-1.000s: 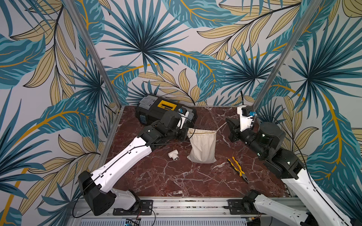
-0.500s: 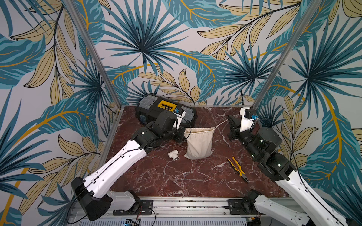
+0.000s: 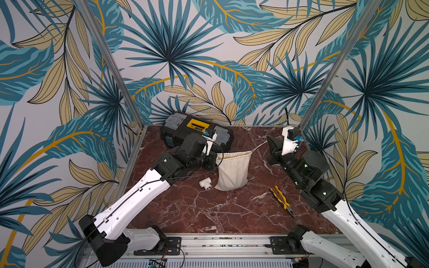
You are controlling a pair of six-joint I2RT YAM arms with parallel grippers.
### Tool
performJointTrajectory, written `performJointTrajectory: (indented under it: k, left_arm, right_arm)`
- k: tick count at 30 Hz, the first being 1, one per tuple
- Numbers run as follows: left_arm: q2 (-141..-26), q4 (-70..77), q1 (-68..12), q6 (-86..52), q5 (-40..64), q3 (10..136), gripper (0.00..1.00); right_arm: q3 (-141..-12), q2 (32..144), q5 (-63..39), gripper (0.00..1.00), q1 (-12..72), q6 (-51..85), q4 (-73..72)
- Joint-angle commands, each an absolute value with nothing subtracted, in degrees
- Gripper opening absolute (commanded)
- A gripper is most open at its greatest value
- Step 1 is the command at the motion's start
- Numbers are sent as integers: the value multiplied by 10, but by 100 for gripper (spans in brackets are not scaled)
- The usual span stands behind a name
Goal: Close the soil bag
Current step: Frap the soil bag at the center of the board.
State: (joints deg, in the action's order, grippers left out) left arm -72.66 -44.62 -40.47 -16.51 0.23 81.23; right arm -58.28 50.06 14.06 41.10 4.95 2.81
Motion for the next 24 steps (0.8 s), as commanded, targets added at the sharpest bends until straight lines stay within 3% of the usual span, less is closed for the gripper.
performJointTrajectory:
  k: [1,12,16,19,24]
  left_arm:
    - [-704,-446,-400,-170,-14,811,3]
    - [-709,-448,-396,-160,-46,788,3]
    - [-710,-449,-384,-150,-42,797,10]
    - [-709,-428,-383,-142,-36,798,28]
    - [-715,-399,-383,-138,-14,803,40]
  right_arm:
    - [-594,501,144,0,402,49,-18]
    - [-552,507,118,0,382,78,-38]
    - [-547,505,81,0,375,76,-65]
    - [-554,512,16,0,375,78,-90]
    - [-597,543,-62,0,375,70,-102]
